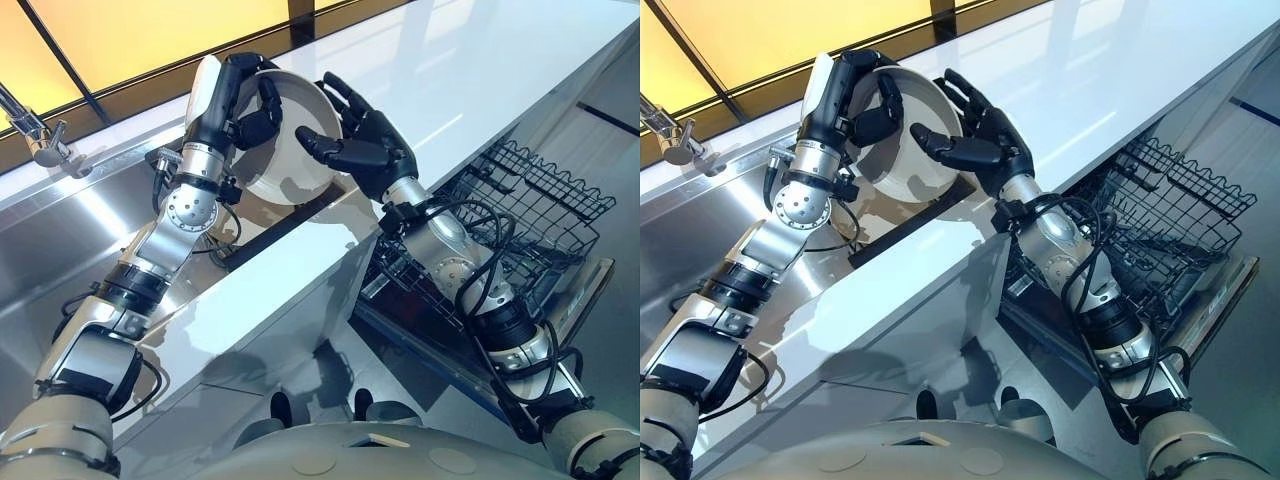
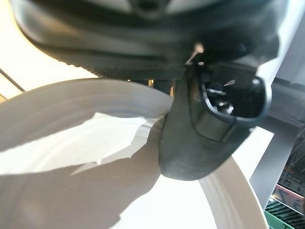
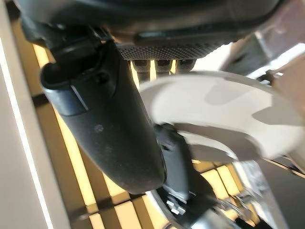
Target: Pick up plates and place into dishwasher.
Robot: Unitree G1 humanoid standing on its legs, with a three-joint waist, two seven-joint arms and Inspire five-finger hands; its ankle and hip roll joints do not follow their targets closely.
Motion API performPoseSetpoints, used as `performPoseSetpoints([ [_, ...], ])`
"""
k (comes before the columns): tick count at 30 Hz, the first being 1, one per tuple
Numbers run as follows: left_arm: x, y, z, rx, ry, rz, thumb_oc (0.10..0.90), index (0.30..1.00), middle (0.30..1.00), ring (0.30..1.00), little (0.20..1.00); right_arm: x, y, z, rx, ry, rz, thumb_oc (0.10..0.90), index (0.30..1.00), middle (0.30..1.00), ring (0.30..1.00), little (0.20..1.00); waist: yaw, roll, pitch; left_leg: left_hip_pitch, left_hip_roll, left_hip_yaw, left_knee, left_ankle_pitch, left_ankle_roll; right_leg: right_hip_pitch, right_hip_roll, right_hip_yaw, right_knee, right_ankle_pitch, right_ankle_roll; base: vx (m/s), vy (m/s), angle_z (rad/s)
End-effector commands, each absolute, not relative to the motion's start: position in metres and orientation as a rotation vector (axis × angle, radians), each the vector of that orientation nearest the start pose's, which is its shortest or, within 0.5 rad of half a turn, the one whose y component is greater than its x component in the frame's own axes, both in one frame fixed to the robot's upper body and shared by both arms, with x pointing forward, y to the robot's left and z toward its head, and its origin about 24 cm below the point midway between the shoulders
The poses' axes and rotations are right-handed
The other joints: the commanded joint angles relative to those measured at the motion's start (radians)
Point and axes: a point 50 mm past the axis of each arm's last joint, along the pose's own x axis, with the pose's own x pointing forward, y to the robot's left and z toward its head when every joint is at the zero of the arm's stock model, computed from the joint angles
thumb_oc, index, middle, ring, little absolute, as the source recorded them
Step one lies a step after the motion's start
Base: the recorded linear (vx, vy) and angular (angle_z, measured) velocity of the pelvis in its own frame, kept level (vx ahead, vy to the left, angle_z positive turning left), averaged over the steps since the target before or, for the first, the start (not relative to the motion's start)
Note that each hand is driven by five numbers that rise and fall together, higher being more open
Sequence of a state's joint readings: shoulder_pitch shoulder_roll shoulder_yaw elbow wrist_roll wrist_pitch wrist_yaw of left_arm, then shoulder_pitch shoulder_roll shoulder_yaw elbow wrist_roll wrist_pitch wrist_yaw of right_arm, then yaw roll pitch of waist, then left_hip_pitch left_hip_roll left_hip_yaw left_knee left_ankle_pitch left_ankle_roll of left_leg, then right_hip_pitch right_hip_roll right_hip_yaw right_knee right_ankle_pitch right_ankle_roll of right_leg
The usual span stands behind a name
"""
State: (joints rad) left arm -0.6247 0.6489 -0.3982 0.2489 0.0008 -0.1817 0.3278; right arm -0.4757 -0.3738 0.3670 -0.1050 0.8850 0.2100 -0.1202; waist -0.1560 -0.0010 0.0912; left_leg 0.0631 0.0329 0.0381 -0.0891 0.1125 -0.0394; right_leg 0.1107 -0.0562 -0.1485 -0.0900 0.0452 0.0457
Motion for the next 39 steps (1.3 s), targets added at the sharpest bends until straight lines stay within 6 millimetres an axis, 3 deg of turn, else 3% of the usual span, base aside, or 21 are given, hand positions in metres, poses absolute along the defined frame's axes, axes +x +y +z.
performPoseSetpoints([
  [1, 0.341, 0.173, 0.253, 0.687, -0.851, 0.060, 0.100, 0.300, 0.300, 0.300, 0.200, 0.303, -0.077, 0.192, 0.408, -0.210, 0.643, 0.800, 0.900, 0.900, 0.900, 0.900, 0.014, 0.007, -0.110, -0.001, -0.029, 0.058, 0.010, -0.096, 0.004, -0.070, 0.036, -0.018, 0.150, -0.120, 0.065, 0.00, 0.000, 0.00],
  [11, 0.339, 0.168, 0.257, 0.669, -0.878, 0.028, 0.100, 0.300, 0.300, 0.300, 0.200, 0.304, -0.072, 0.185, 0.386, -0.169, 0.651, 0.800, 0.900, 0.900, 0.900, 0.900, 0.017, 0.004, -0.108, -0.001, -0.025, 0.056, 0.010, -0.095, 0.002, -0.068, 0.036, -0.019, 0.149, -0.120, 0.066, 0.00, 0.000, 0.00],
  [15, 0.333, 0.158, 0.258, 0.641, -0.911, -0.035, 0.100, 0.300, 0.300, 0.300, 0.200, 0.306, -0.071, 0.183, 0.399, -0.171, 0.617, 0.800, 0.900, 0.900, 0.900, 0.900, 0.021, 0.004, -0.107, -0.002, -0.025, 0.053, 0.010, -0.095, 0.002, -0.067, 0.036, -0.019, 0.148, -0.121, 0.065, 0.00, 0.000, 0.00],
  [16, 0.332, 0.156, 0.258, 0.630, -0.914, -0.052, 0.100, 0.300, 0.300, 0.300, 0.200, 0.306, -0.071, 0.184, 0.407, -0.177, 0.609, 0.635, 0.759, 0.759, 0.759, 0.735, 0.022, 0.004, -0.106, -0.002, -0.025, 0.053, 0.010, -0.096, 0.003, -0.067, 0.036, -0.019, 0.148, -0.121, 0.065, 0.00, 0.000, 0.00],
  [17, 0.331, 0.152, 0.257, 0.624, -0.915, -0.070, 0.100, 0.300, 0.300, 0.300, 0.200, 0.306, -0.071, 0.184, 0.415, -0.185, 0.602, 0.635, 0.759, 0.759, 0.759, 0.735, 0.023, 0.005, -0.105, -0.002, -0.026, 0.052, 0.010, -0.096, 0.003, -0.066, 0.036, -0.019, 0.148, -0.121, 0.065, 0.00, 0.000, 0.00],
  [18, 0.329, 0.150, 0.257, 0.613, -0.913, -0.092, 0.100, 0.300, 0.300, 0.300, 0.200, 0.306, -0.071, 0.185, 0.428, -0.200, 0.591, 0.100, 0.300, 0.300, 0.300, 0.200, 0.025, 0.005, -0.104, -0.001, -0.026, 0.051, 0.010, -0.097, 0.003, -0.065, 0.036, -0.020, 0.147, -0.121, 0.065, 0.00, 0.000, 0.00],
  [29, 0.321, 0.125, 0.241, 0.524, -0.834, -0.283, 0.100, 0.300, 0.300, 0.300, 0.200, 0.302, -0.075, 0.196, 0.481, -0.289, 0.529, 0.100, 0.300, 0.300, 0.300, 0.200, 0.031, 0.004, -0.089, 0.005, -0.029, 0.048, 0.012, -0.102, 0.007, -0.062, 0.036, -0.022, 0.150, -0.121, 0.067, 0.00, 0.000, 0.00],
  [30, 0.322, 0.124, 0.239, 0.513, -0.815, -0.296, 0.169, 0.359, 0.359, 0.359, 0.269, 0.302, -0.076, 0.198, 0.484, -0.299, 0.520, 0.100, 0.300, 0.300, 0.300, 0.200, 0.031, 0.003, -0.088, 0.005, -0.028, 0.049, 0.012, -0.102, 0.007, -0.062, 0.036, -0.022, 0.150, -0.122, 0.068, 0.00, 0.000, 0.00],
  [34, 0.325, 0.125, 0.231, 0.463, -0.747, -0.309, 0.202, 0.387, 0.387, 0.387, 0.302, 0.303, -0.083, 0.202, 0.493, -0.335, 0.483, 0.100, 0.300, 0.300, 0.300, 0.200, 0.031, 0.001, -0.084, 0.006, -0.029, 0.050, 0.013, -0.103, 0.008, -0.061, 0.036, -0.021, 0.151, -0.121, 0.068, 0.00, 0.000, 0.00],
  [38, 0.331, 0.127, 0.220, 0.445, -0.655, -0.313, 0.350, 0.514, 0.514, 0.514, 0.450, 0.303, -0.088, 0.206, 0.501, -0.366, 0.452, 0.100, 0.300, 0.300, 0.300, 0.200, 0.030, 0.001, -0.082, 0.010, -0.028, 0.048, 0.012, -0.102, 0.010, -0.059, 0.039, -0.021, 0.149, -0.118, 0.068, 0.00, 0.000, 0.00],
  [39, 0.332, 0.128, 0.217, 0.447, -0.632, -0.312, 0.709, 0.822, 0.822, 0.822, 0.809, 0.303, -0.089, 0.206, 0.502, -0.371, 0.447, 0.100, 0.300, 0.300, 0.300, 0.200, 0.030, 0.001, -0.081, 0.010, -0.028, 0.048, 0.012, -0.102, 0.009, -0.059, 0.039, -0.022, 0.149, -0.117, 0.068, 0.00, 0.000, 0.00],
])
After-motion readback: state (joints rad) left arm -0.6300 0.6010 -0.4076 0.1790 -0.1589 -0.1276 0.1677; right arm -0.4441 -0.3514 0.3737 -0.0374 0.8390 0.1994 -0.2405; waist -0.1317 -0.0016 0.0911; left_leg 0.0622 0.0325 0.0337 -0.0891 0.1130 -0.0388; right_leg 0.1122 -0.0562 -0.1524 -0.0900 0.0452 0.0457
